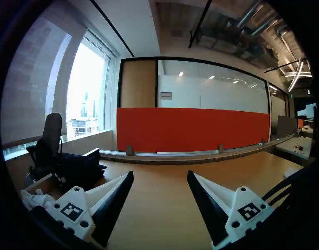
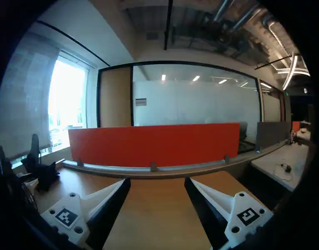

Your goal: Fold towel

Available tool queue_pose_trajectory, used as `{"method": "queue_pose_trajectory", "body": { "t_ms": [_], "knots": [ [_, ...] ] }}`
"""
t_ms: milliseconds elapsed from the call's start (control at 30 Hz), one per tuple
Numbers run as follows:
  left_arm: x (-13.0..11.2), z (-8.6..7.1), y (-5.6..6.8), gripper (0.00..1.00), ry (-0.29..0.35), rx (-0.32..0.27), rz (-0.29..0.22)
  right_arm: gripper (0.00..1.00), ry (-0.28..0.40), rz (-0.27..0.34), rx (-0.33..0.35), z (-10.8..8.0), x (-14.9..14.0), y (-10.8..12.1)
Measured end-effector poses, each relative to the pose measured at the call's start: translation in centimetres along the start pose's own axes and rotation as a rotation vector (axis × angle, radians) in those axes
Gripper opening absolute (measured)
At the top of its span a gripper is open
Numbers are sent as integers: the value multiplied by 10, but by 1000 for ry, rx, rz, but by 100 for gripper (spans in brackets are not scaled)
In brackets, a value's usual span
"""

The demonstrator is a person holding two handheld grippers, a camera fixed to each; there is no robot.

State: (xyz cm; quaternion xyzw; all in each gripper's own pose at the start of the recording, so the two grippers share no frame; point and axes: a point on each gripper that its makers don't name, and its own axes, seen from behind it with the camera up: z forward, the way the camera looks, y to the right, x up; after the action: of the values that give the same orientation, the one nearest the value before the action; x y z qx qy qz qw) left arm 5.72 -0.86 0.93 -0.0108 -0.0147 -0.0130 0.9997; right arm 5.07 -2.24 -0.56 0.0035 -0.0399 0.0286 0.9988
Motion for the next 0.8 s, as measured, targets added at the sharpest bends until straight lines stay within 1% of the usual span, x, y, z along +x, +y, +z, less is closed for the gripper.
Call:
{"method": "queue_pose_trajectory", "body": {
  "t_ms": [200,500,667,800],
  "knots": [
    [-24,-2,0,95,8,9,-7,100,-3,-16,-5,1,-16,0],
    [-57,-2,4,95,24,6,-13,100,8,-9,-8,2,-34,2],
    [-69,-3,5,95,29,13,-12,100,-12,-14,-18,4,-52,7],
    [-76,-4,5,95,35,16,-10,100,-17,-15,-18,4,-59,8]
  ]
}}
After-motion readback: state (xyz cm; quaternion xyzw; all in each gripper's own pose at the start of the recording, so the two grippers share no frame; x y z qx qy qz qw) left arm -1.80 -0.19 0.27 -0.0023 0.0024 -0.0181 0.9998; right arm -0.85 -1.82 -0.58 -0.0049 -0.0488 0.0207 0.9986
